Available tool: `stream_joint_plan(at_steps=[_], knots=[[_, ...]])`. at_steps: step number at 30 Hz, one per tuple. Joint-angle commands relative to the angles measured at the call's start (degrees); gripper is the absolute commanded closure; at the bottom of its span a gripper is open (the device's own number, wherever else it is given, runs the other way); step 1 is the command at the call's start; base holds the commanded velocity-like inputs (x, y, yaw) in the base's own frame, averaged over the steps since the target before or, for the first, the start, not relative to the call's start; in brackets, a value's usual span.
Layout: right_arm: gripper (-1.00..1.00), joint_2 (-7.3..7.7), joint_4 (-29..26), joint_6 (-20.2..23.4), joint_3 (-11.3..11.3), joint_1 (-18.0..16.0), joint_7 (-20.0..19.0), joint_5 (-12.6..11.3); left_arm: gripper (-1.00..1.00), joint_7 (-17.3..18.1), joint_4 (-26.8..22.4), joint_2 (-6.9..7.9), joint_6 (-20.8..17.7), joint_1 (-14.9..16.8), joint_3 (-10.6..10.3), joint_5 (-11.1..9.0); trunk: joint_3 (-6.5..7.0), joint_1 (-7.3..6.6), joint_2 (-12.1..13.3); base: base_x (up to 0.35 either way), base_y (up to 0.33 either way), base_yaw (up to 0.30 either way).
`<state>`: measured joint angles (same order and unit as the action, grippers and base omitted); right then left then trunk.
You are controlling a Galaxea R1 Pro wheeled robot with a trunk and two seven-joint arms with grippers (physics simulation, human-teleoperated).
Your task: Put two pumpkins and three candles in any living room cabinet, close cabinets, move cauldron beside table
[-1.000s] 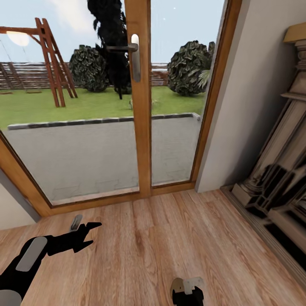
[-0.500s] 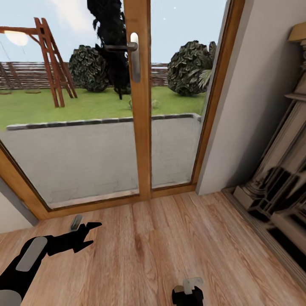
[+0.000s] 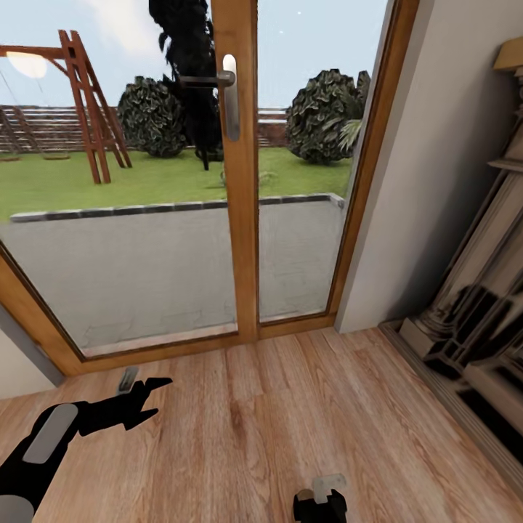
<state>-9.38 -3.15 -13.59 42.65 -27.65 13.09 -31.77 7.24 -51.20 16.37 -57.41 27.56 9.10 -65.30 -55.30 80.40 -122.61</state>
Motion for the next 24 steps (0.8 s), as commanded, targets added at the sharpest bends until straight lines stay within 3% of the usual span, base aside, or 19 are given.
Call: stream_joint_plan(at_steps=[1,8,13,24], knots=[[-1.00,-0.08,-0.01,-0.05,0.65,-0.03,0.14,-0.43,-1.00,0.58,0.00,0.02,-0.25,0.04,0.11,0.28,-0.23,0.22,-0.43,0.000,0.000,0.000],[-1.00,0.12,-1.08,-0.29,1.08,-0.04,0.57,-0.45,-1.00,0.58,0.04,0.06,-0.25,0.04,-0.17,-0.07,-1.49,1.75,-3.24,0.000,0.000,0.000],[-1.00,0.15,-1.39,-0.62,1.13,-0.04,0.27,-0.40,-1.00,0.58,-0.02,0.06,-0.25,0.04,-1.79,-0.19,-2.39,2.85,-5.25,0.000,0.000,0.000],[-1.00,0.14,-1.42,-0.65,1.12,-0.04,0.22,-0.32,-1.00,0.65,-0.30,0.06,-0.32,0.04,-2.08,-0.41,-4.36,5.27,-9.66,0.000,0.000,0.000]])
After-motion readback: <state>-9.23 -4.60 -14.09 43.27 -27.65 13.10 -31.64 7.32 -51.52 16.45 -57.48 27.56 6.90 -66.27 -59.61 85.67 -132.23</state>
